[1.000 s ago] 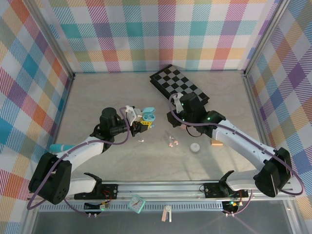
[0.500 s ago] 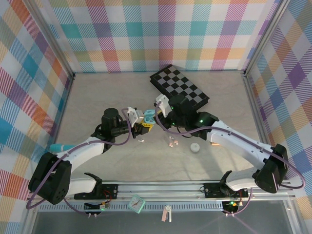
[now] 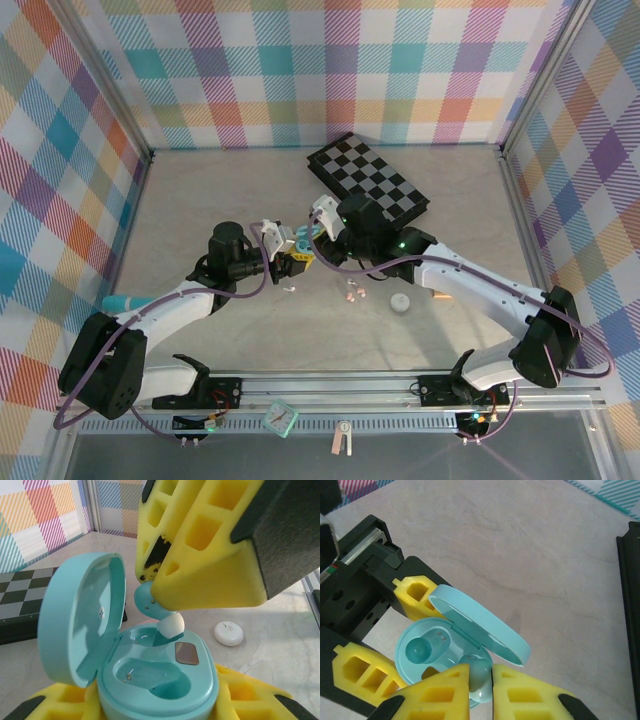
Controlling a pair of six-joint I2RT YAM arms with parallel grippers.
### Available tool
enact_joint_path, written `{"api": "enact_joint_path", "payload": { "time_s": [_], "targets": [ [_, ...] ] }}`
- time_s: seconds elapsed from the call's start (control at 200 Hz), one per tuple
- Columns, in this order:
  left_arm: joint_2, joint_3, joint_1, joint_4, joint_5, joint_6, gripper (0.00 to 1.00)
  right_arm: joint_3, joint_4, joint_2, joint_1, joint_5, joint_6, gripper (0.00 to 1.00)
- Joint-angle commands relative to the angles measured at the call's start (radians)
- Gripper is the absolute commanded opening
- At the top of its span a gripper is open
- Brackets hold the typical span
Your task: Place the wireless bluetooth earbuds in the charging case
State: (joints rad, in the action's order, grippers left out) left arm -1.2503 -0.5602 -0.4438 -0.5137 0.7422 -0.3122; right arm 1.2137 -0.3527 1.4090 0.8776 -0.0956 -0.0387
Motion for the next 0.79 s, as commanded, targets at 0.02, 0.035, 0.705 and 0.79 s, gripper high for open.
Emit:
{"api": "enact_joint_path", "payload": {
  "time_s": [0.02, 0.035, 0.705, 0.79],
  "targets": [
    [0.023, -0.036, -0.01, 0.007, 0.023, -0.028, 0.35, 0.009, 0.0, 0.013, 0.006, -0.033, -0.028, 0.17],
    [0.024, -0.036, -0.011, 0.007, 0.022, -0.028, 0.35, 0.008, -0.001, 0.013, 0.006, -0.033, -0.029, 0.17],
    [0.039, -0.035, -0.01, 0.007, 0.028, -0.024, 0.35, 0.001, -0.033, 0.017, 0.008, 0.058, -0.051, 0.17],
    [0.041, -0.033, -0.01, -0.001, 0.028, -0.021, 0.35, 0.004, -0.051, 0.021, 0.011, 0.032, -0.098, 0.17]
  ]
}}
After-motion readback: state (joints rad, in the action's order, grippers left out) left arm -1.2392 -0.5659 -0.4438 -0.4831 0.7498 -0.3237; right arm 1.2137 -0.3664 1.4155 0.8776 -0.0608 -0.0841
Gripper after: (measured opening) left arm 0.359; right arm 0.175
